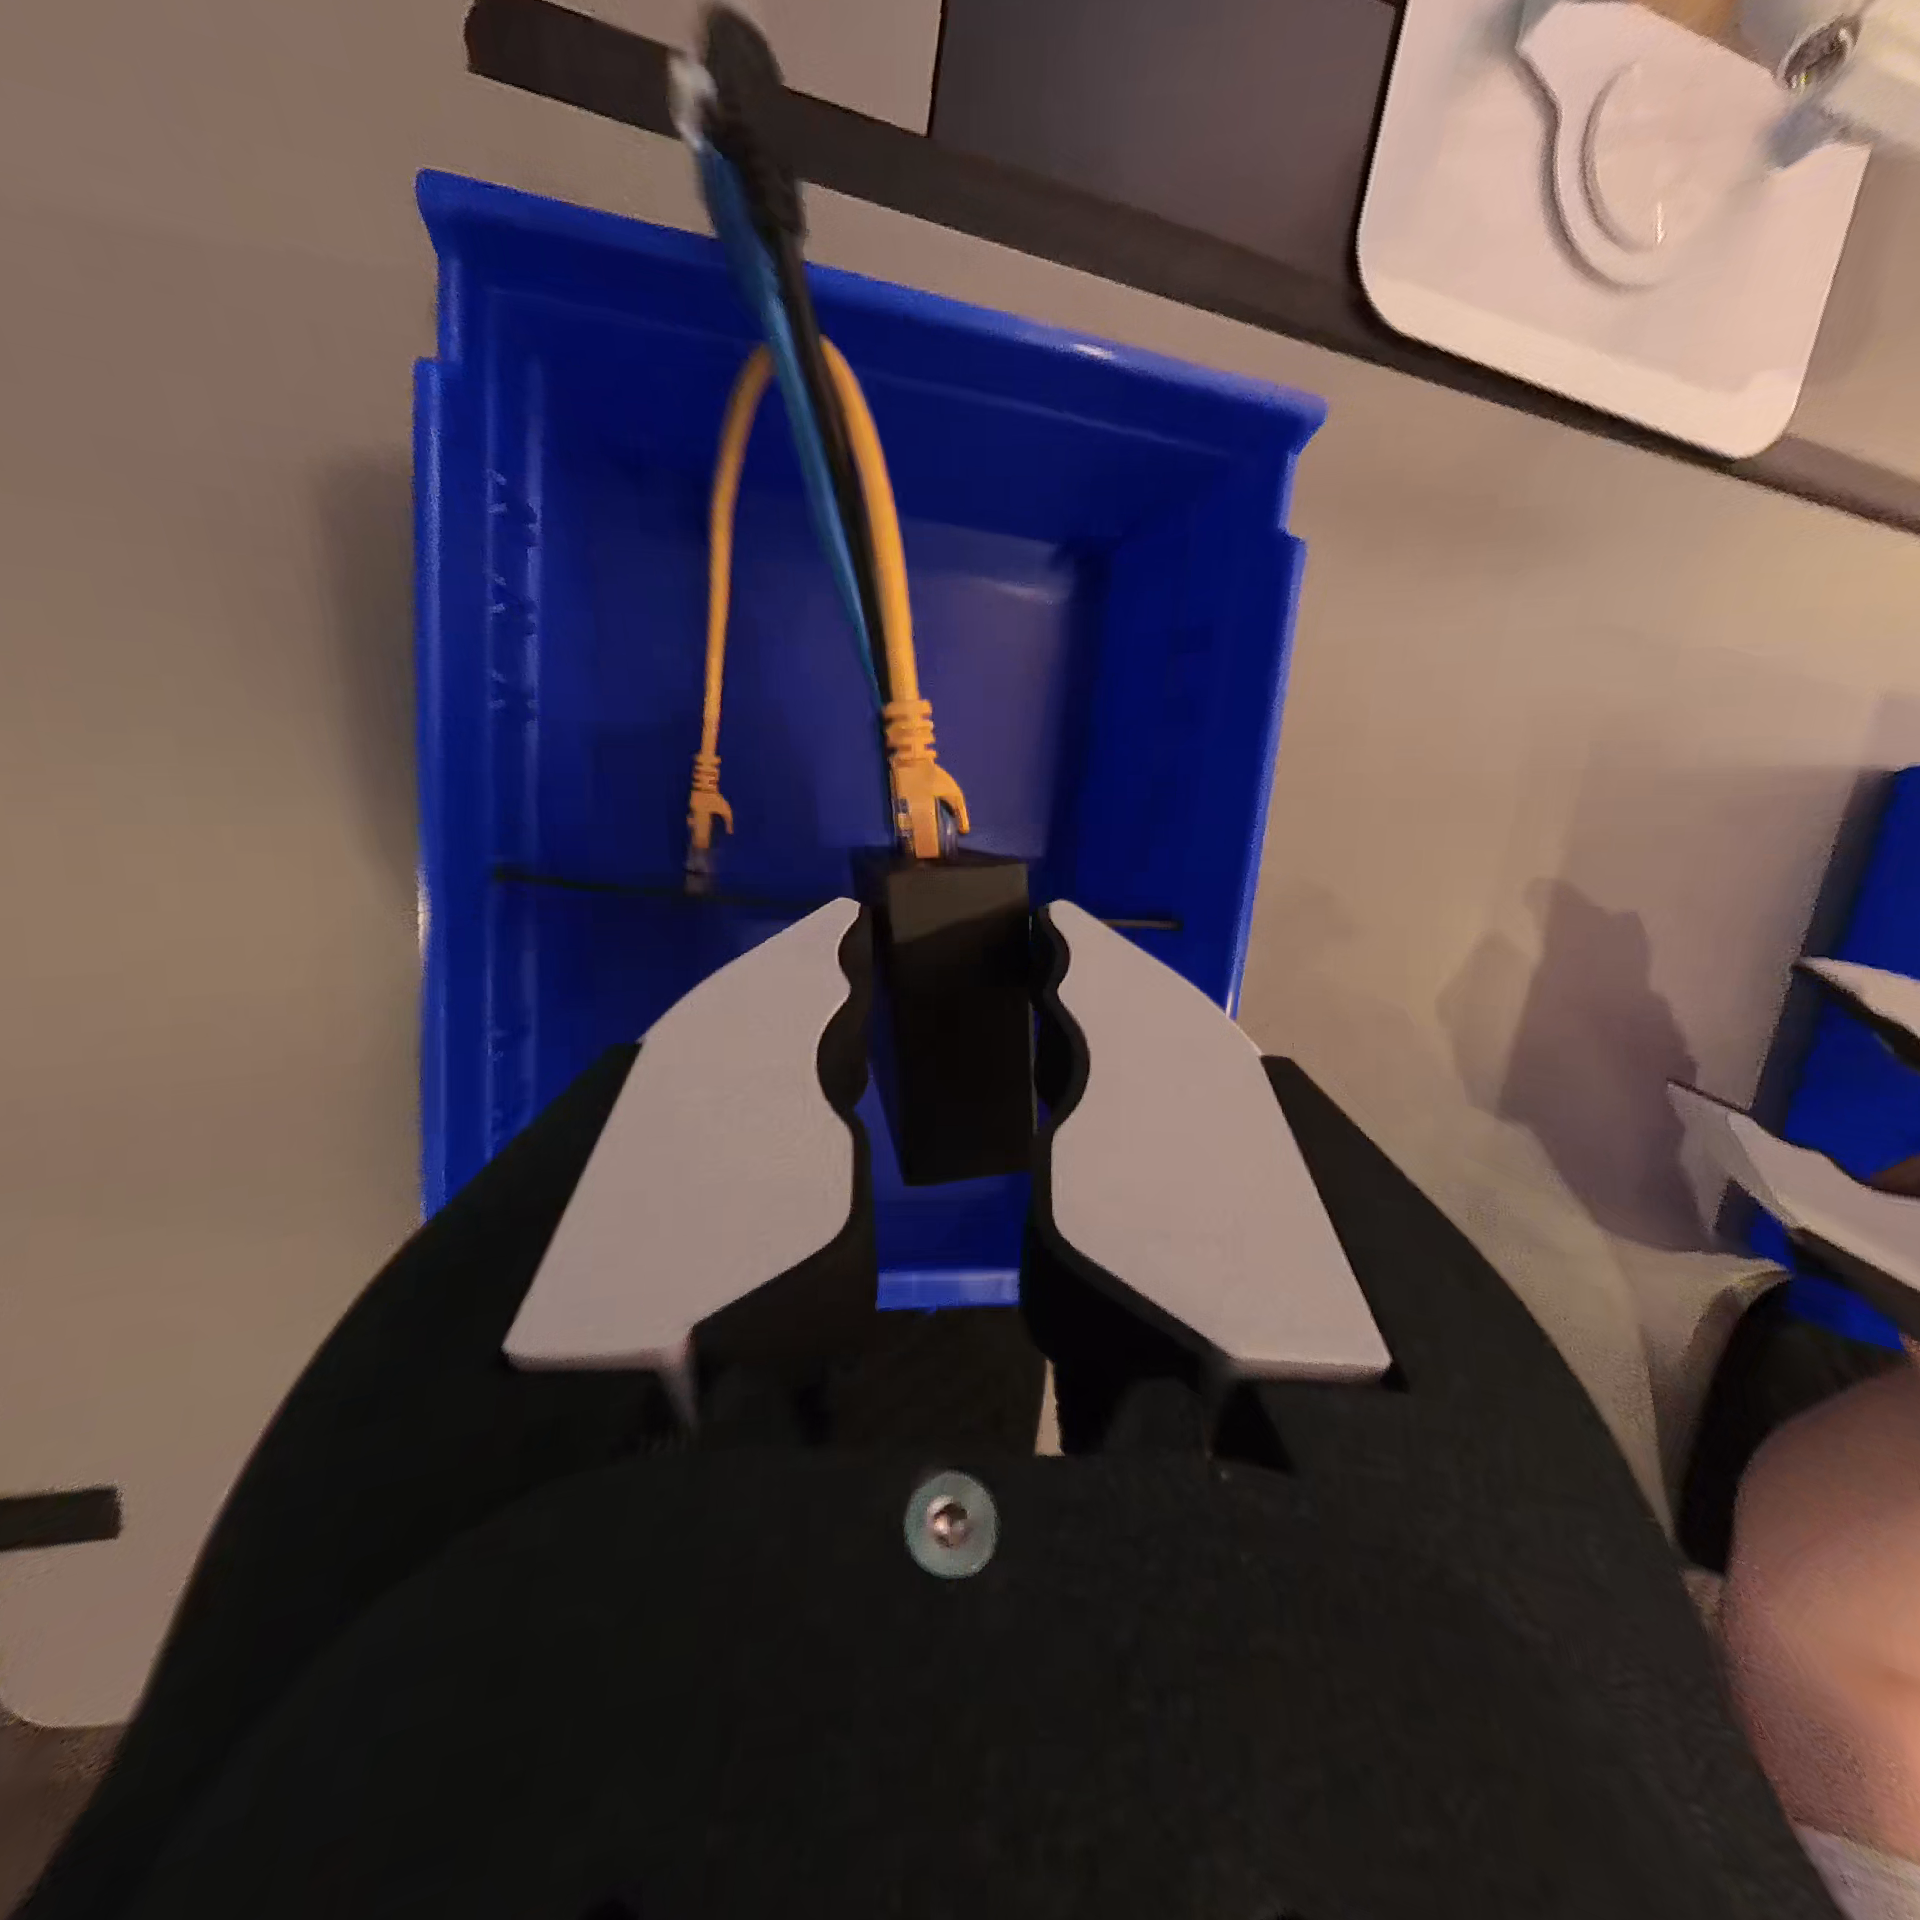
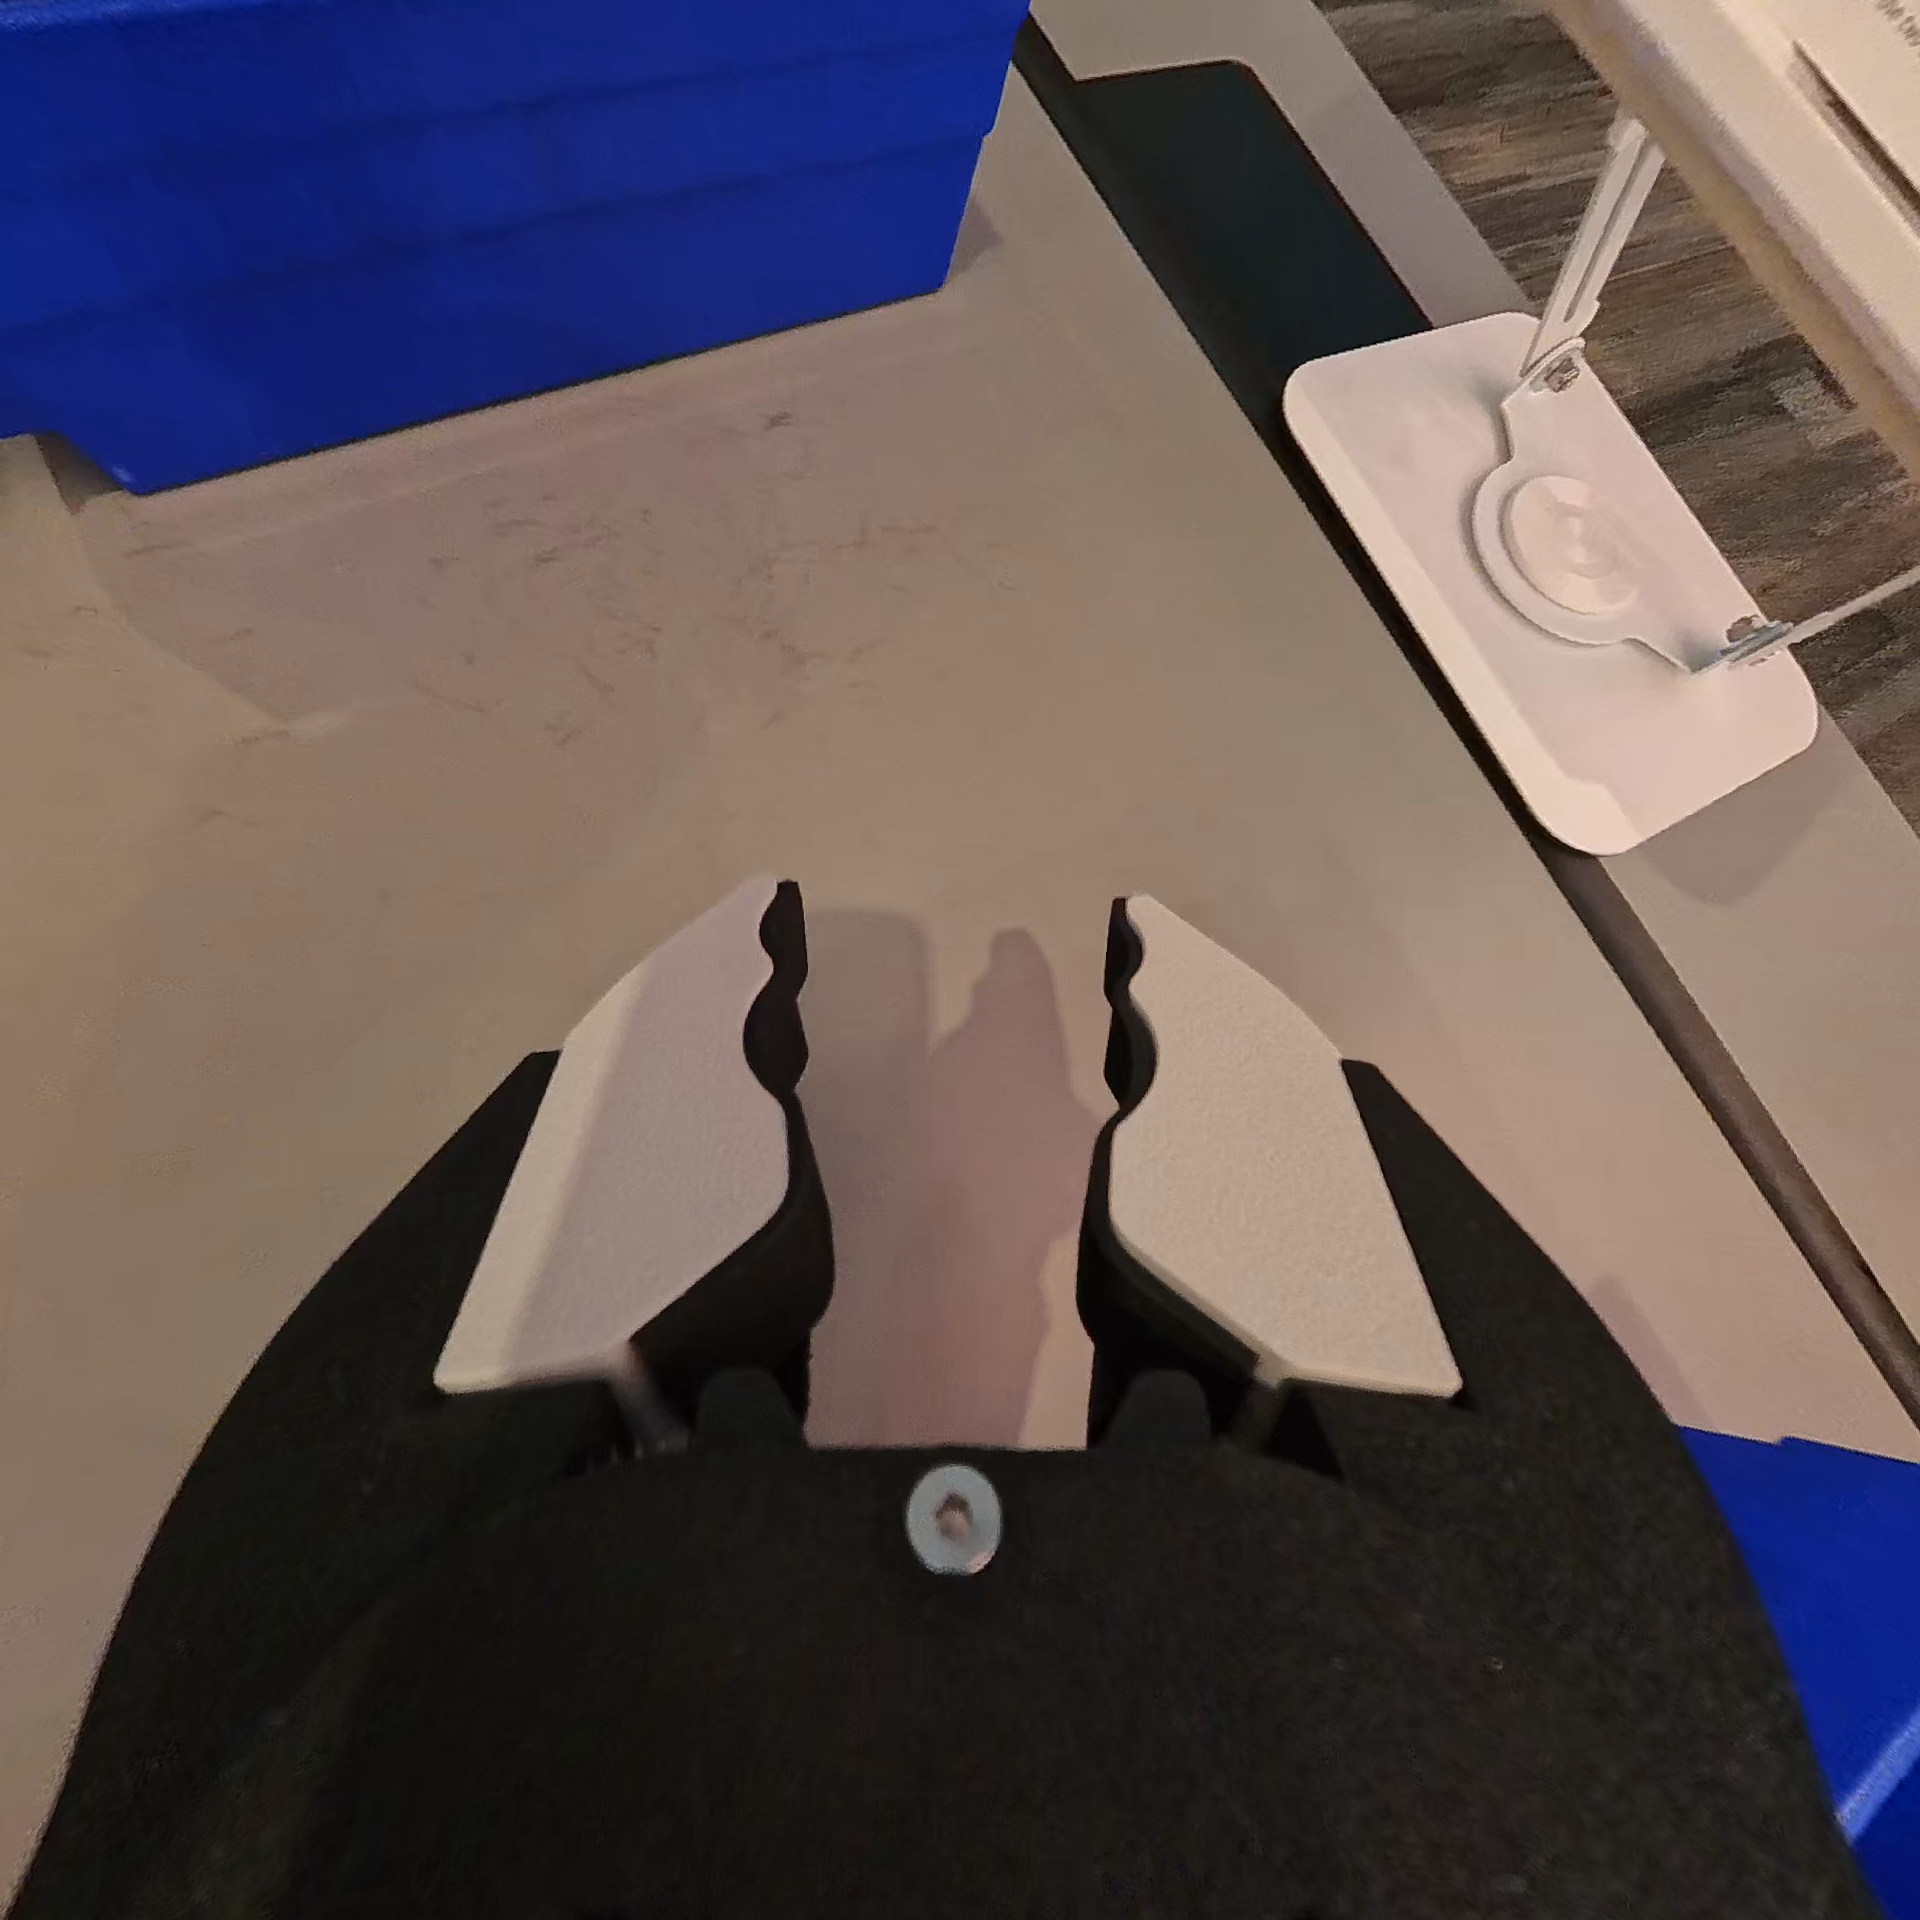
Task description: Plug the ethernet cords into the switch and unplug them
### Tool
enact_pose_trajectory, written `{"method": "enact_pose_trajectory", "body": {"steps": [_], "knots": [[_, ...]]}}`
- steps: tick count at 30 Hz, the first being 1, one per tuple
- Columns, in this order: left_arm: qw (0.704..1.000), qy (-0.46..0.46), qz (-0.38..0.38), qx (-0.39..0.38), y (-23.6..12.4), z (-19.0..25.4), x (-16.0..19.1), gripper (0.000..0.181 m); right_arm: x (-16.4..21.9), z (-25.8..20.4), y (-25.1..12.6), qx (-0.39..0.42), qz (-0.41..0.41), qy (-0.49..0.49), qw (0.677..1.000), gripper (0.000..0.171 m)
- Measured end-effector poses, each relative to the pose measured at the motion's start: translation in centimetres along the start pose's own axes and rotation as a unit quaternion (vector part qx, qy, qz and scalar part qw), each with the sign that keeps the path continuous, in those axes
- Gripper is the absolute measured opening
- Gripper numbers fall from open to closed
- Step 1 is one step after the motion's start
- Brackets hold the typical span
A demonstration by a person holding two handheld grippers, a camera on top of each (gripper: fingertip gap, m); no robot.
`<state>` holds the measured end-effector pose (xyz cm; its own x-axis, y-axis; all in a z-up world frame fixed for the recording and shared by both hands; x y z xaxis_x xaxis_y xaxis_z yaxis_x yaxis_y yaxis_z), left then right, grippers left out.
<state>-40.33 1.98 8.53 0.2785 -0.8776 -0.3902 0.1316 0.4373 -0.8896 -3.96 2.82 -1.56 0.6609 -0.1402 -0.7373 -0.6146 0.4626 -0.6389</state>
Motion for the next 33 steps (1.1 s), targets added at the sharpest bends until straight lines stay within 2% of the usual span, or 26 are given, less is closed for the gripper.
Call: {"method": "enact_pose_trajectory", "body": {"steps": [5, 8, 16, 20, 24, 27, 33], "knots": [[0.999, 0.023, -0.001, 0.049, -1.5, 0.5, 0.5, 0.027, 0.1, -0.5, 0.5, 0.0, -0.009, -0.012, 1.0, 0.054], [0.998, 0.056, -0.036, 0.022, -1.0, 0.6, 1.2, 0.026, 0.3, -0.5, 0.7, 0.0, -0.014, -0.012, 1.0, 0.054], [0.992, 0.113, -0.049, 0.025, -1.7, 2.4, 0.8, 0.026, 0.4, -1.3, 1.6, -0.015, -0.006, -0.017, 1.0, 0.053], [0.988, 0.142, -0.056, 0.039, -3.0, 3.8, 0.5, 0.026, -1.3, -3.5, 1.4, -0.105, 0.09, 0.013, 0.99, 0.053], [0.982, 0.169, -0.067, 0.051, -3.8, 5.1, 0.6, 0.026, -3.1, -6.0, 1.2, -0.212, 0.187, 0.057, 0.958, 0.058], [0.977, 0.19, -0.079, 0.06, -4.2, 6.4, 1.0, 0.026, -4.8, -7.2, 1.0, -0.215, 0.238, 0.022, 0.947, 0.062], [0.971, 0.218, -0.087, 0.053, -5.1, 8.0, 1.0, 0.026, -10.9, -7.9, 0.3, -0.184, 0.344, -0.071, 0.918, 0.069]]}}
Point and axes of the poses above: each gripper's, where its closed fingertips meet, y out along the fingers, x out of its underside, z = x × y across the jaws, the point moved 8 cm from there along -y, back along the fingers, and after that the axes turned 2 degrees about x, right-handed, at the moved point
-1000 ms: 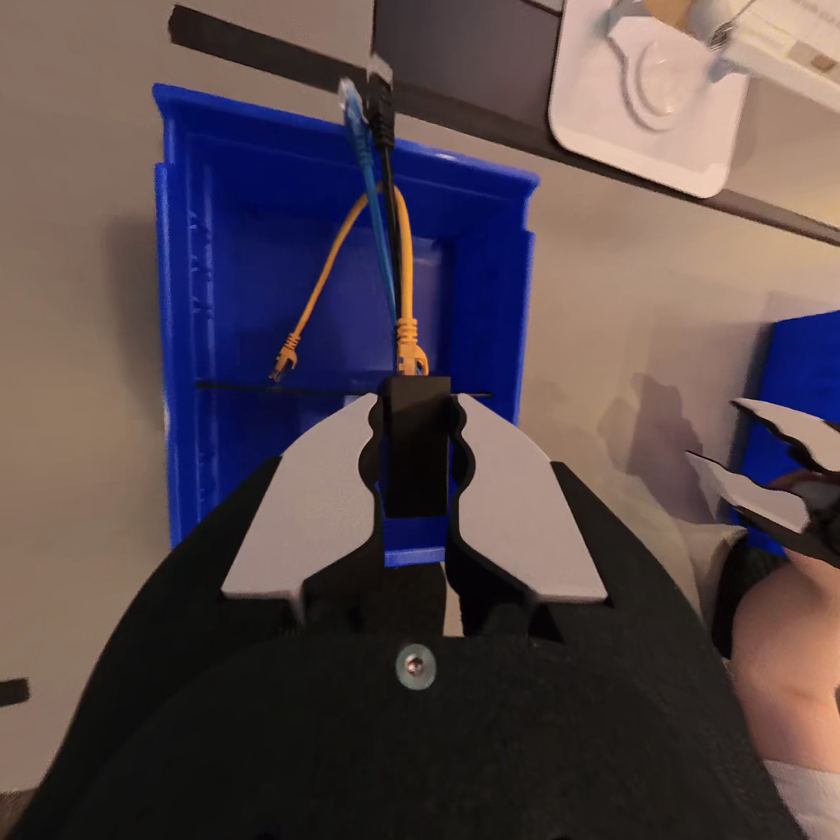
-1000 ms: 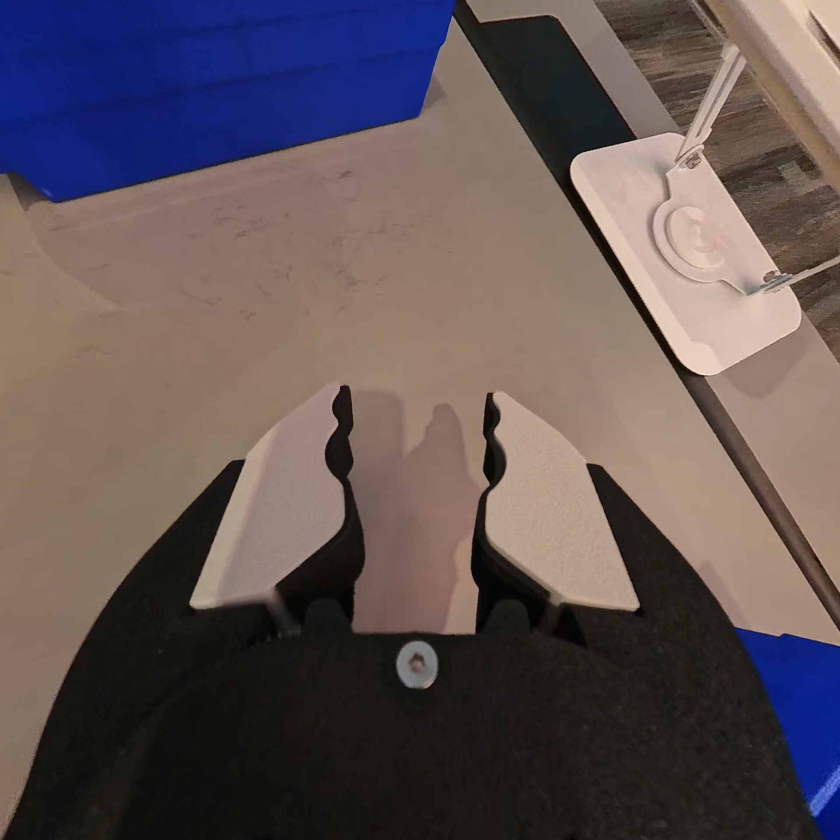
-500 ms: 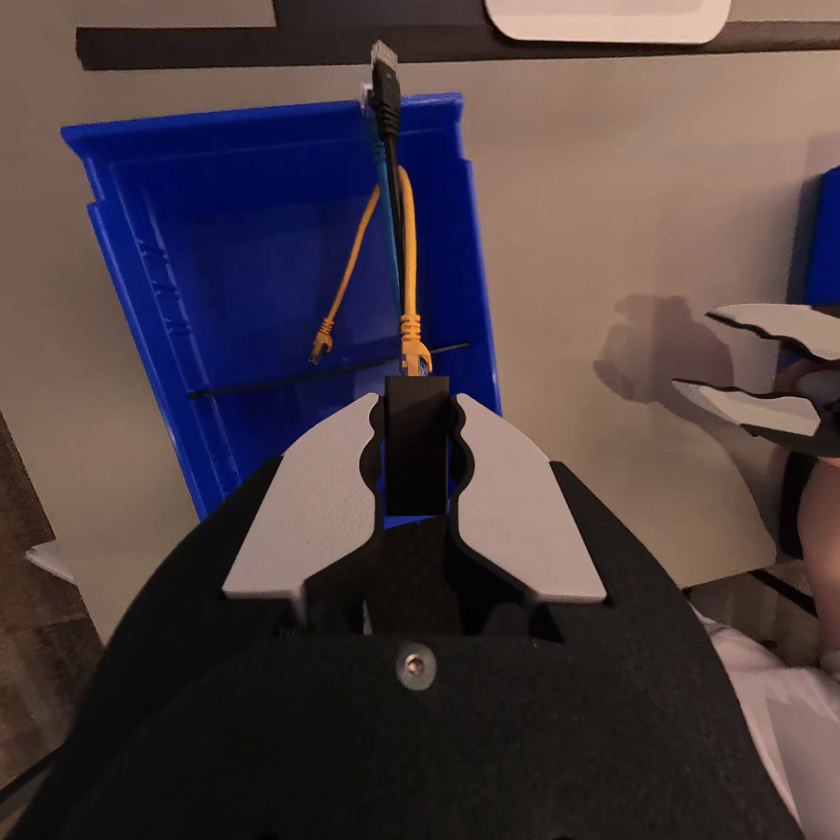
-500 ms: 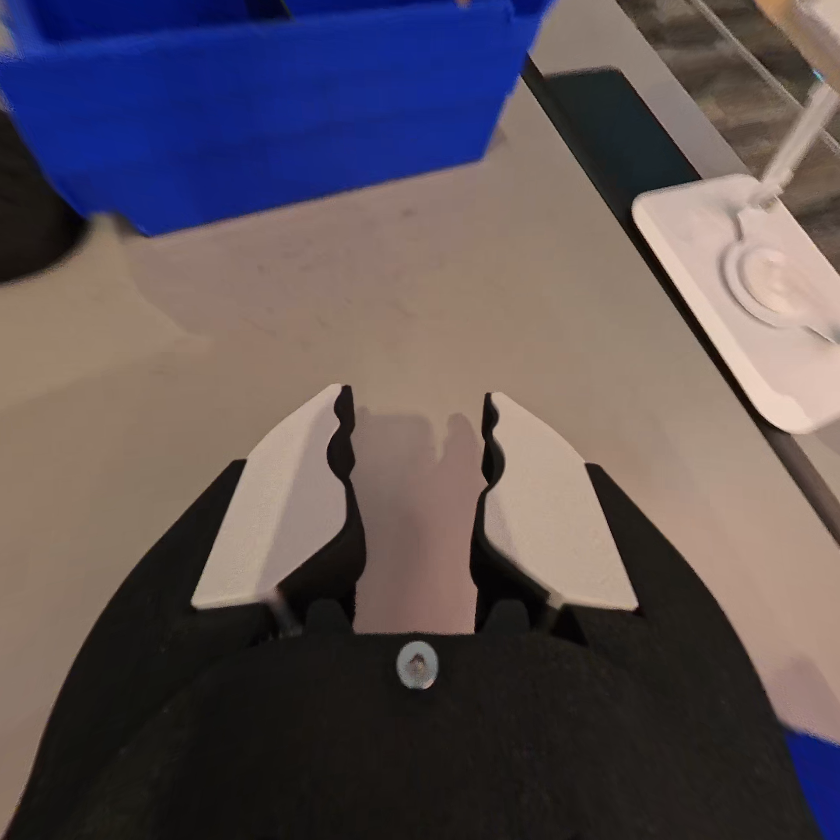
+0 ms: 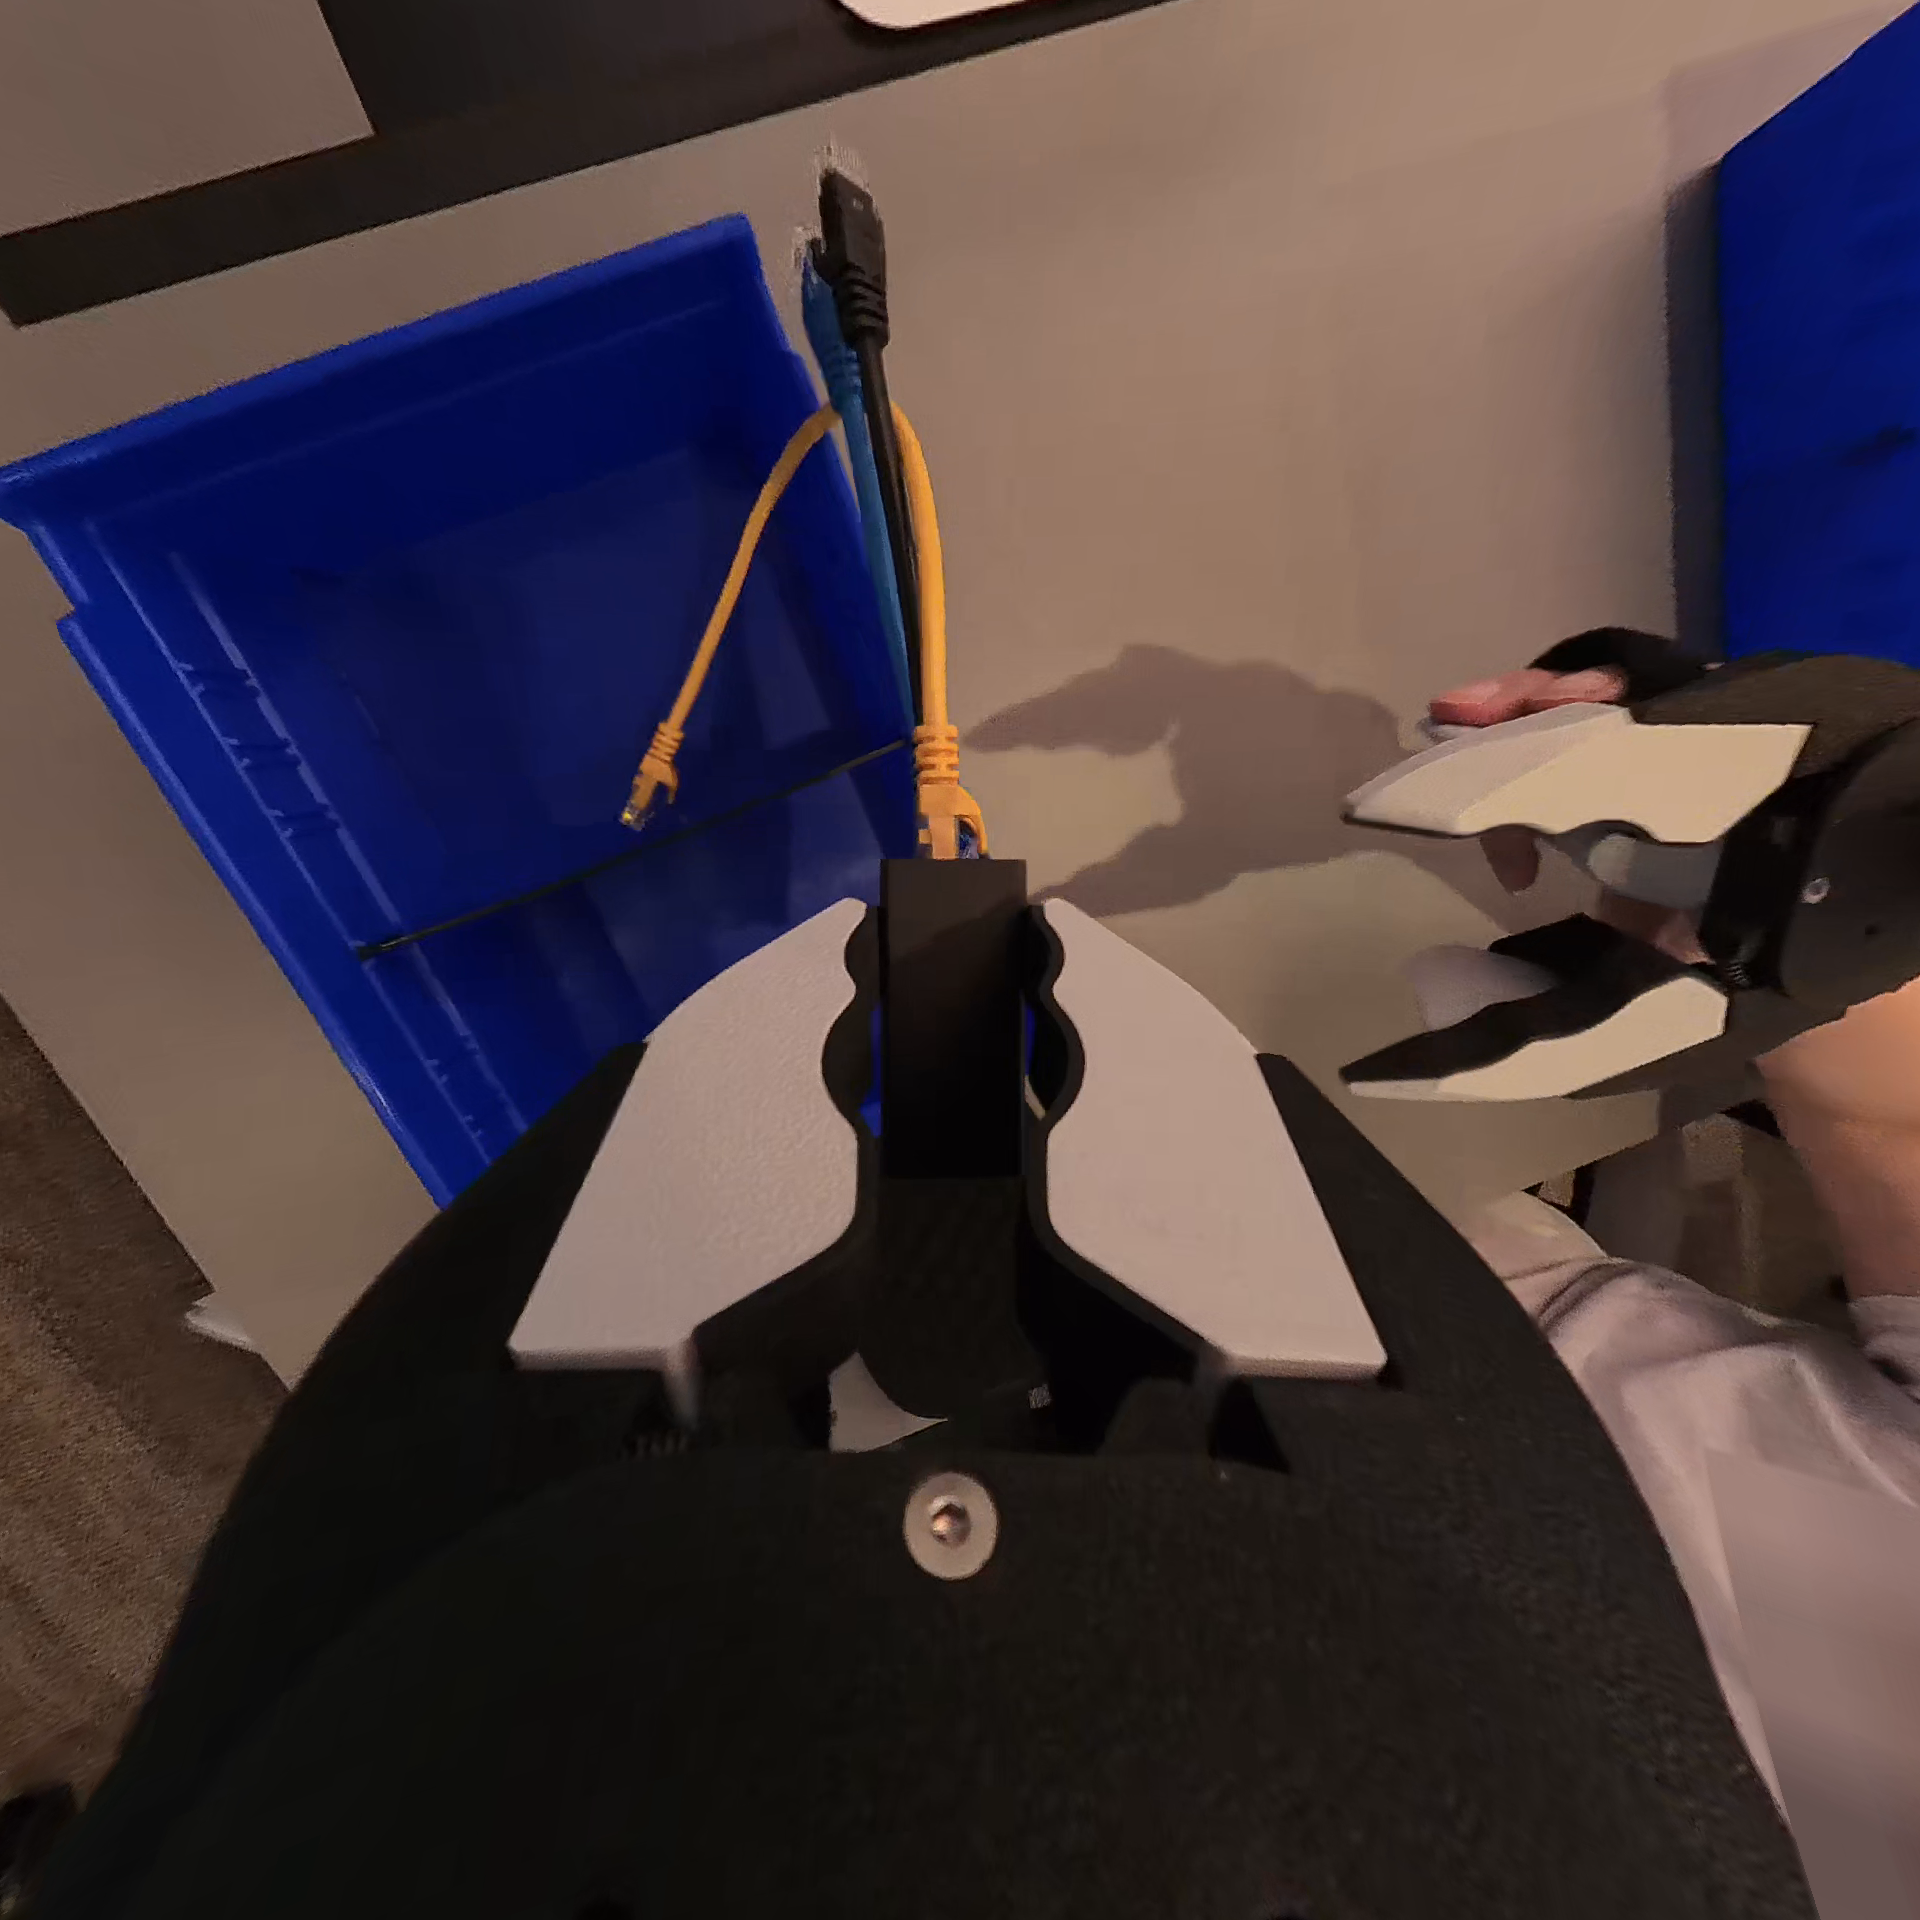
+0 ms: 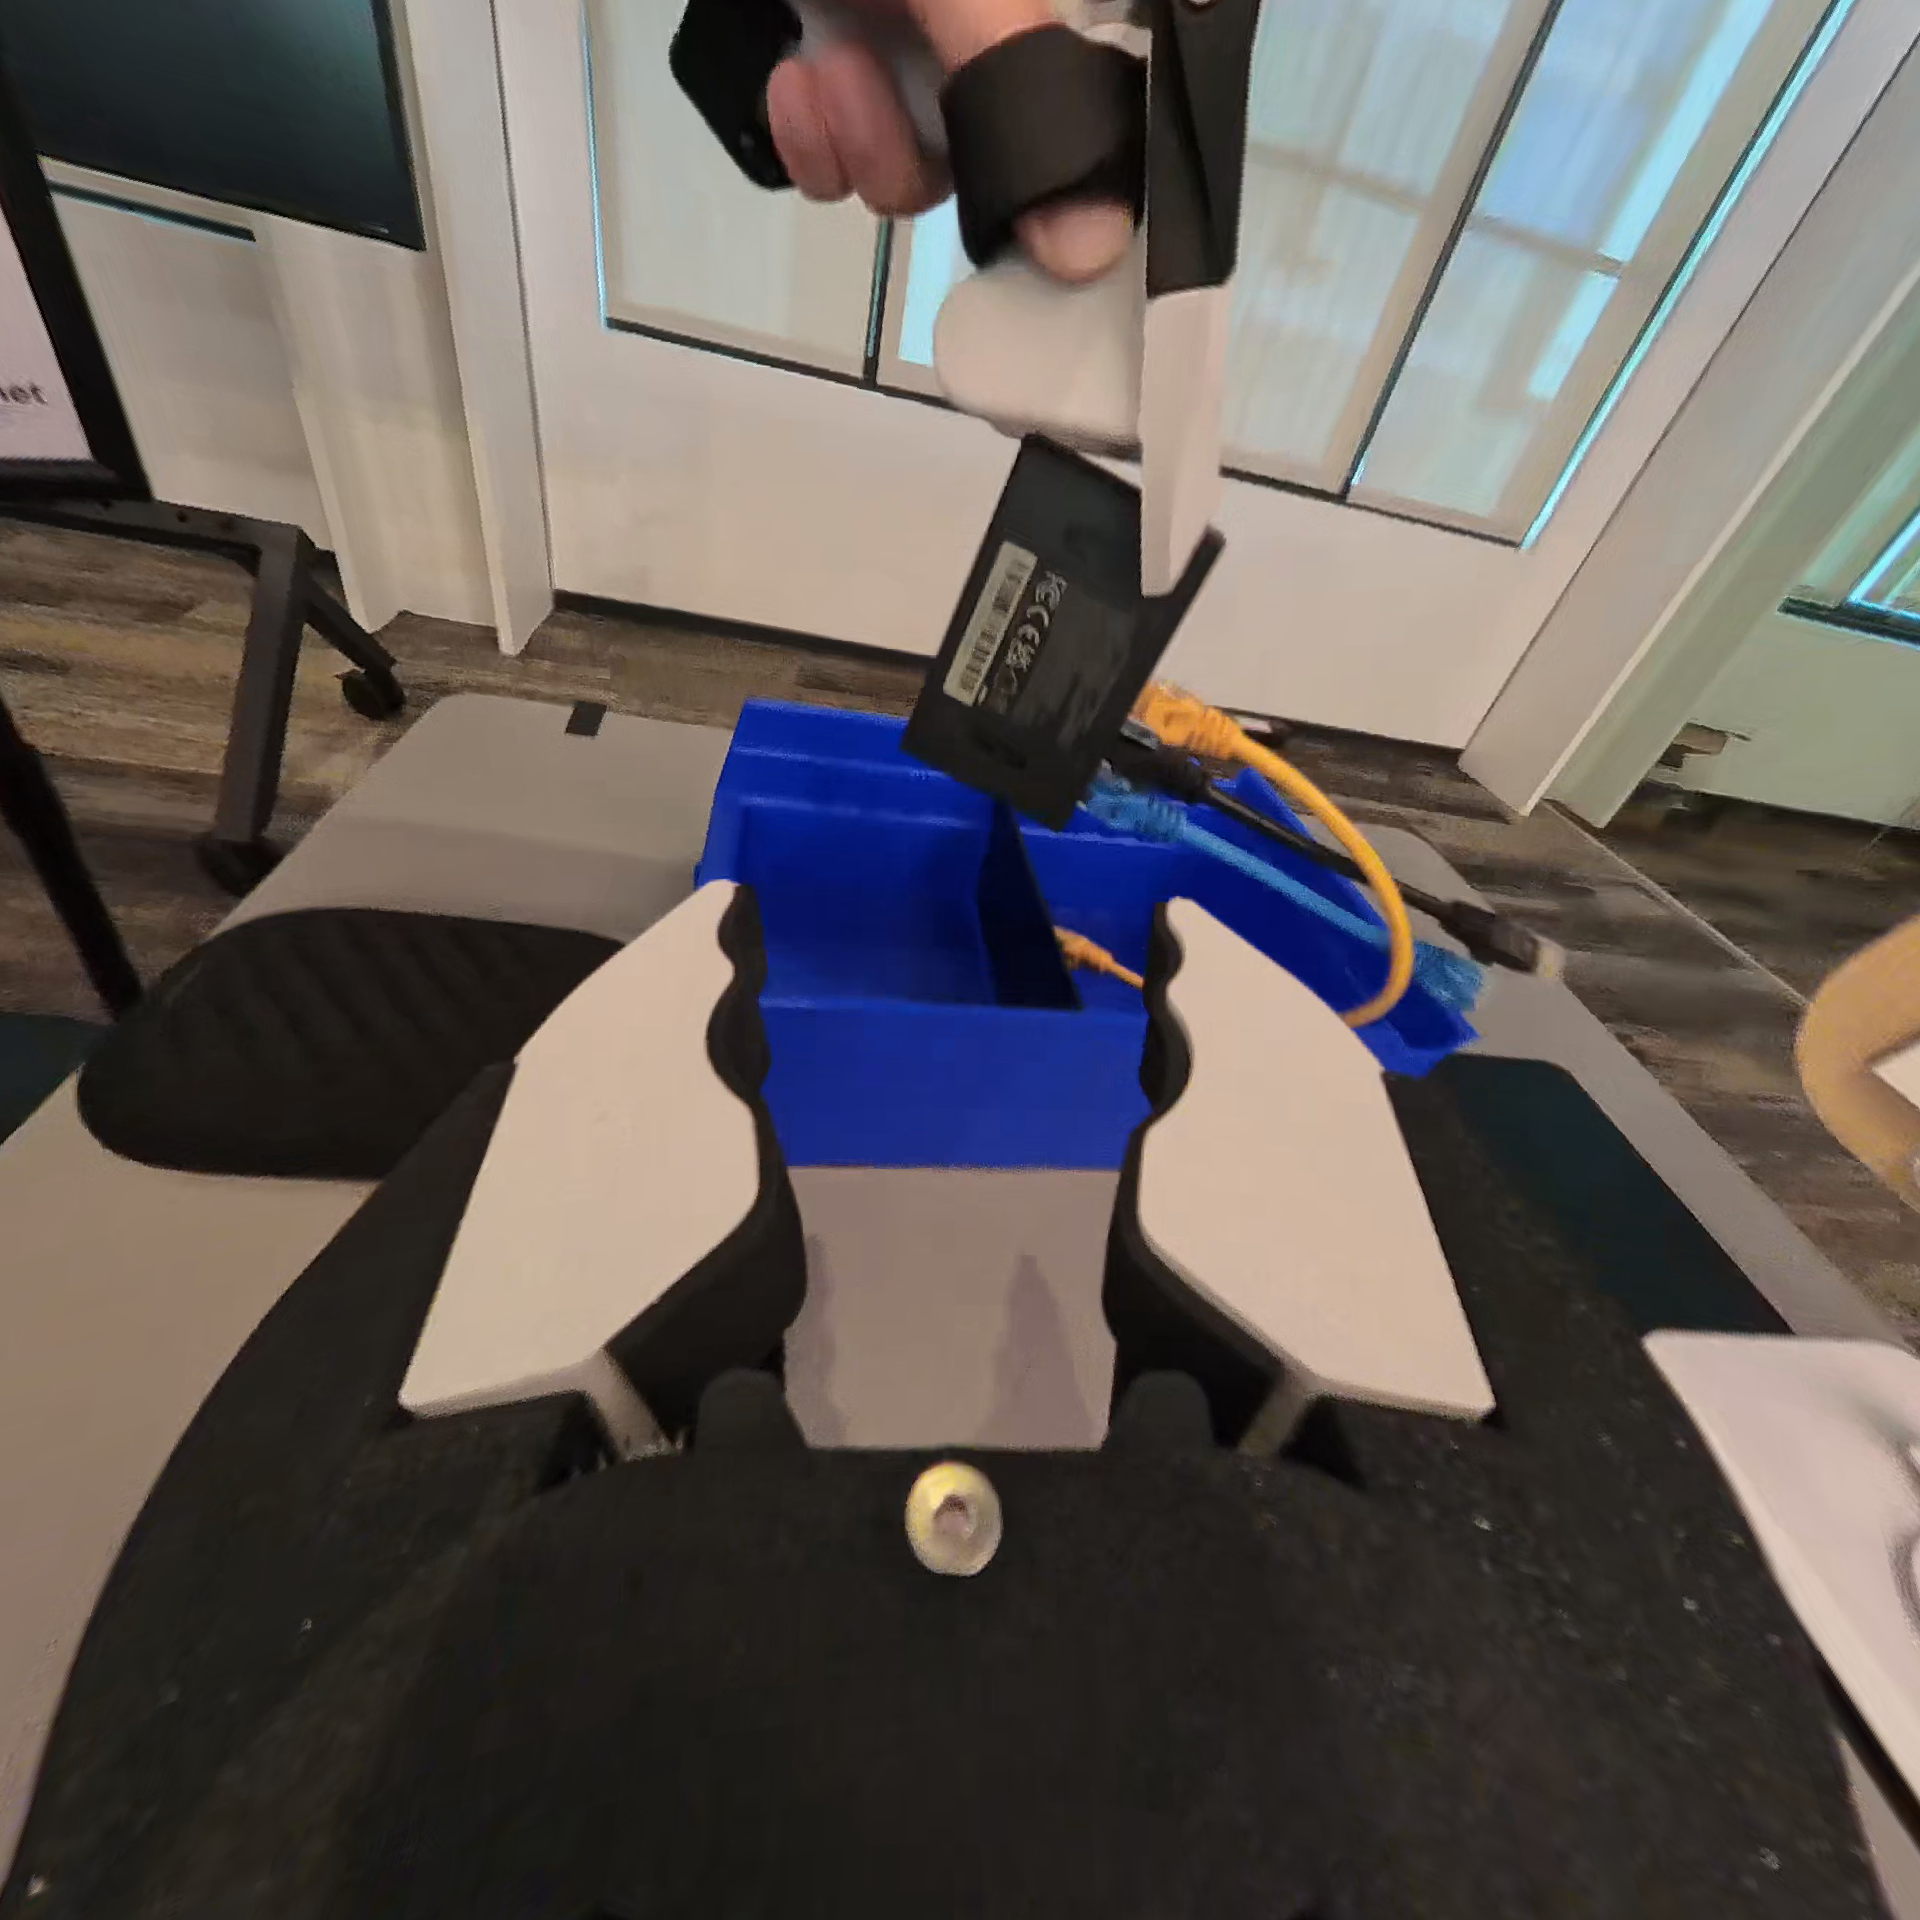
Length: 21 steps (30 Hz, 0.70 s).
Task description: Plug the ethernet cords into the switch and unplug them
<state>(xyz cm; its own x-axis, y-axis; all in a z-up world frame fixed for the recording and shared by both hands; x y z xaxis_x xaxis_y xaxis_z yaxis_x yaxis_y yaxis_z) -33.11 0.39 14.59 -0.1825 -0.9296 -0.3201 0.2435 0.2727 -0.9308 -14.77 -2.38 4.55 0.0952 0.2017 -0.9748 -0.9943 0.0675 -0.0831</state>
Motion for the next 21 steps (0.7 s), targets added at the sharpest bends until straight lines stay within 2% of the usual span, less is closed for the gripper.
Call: {"method": "enact_pose_trajectory", "body": {"steps": [4, 11, 17, 21], "knots": [[1.0, 0.004, 0.012, -0.001, -1.1, 0.3, -0.3, 0.026, -0.3, -0.1, 2.2, -0.053, -0.013, 0.077, 0.996, 0.064], [0.999, 0.029, 0.031, 0.03, -3.2, 2.5, -0.8, 0.026, 1.9, 0.1, 4.1, -0.108, 0.053, 0.261, 0.958, 0.067], [0.994, 0.072, 0.047, 0.074, -4.1, 6.3, -1.2, 0.026, 0.9, 1.5, 3.9, -0.13, 0.152, 0.309, 0.93, 0.069], [0.986, 0.114, 0.047, 0.115, -3.8, 9.5, -0.9, 0.026, 0.1, 2.3, 2.4, -0.154, 0.234, 0.321, 0.905, 0.072]]}}
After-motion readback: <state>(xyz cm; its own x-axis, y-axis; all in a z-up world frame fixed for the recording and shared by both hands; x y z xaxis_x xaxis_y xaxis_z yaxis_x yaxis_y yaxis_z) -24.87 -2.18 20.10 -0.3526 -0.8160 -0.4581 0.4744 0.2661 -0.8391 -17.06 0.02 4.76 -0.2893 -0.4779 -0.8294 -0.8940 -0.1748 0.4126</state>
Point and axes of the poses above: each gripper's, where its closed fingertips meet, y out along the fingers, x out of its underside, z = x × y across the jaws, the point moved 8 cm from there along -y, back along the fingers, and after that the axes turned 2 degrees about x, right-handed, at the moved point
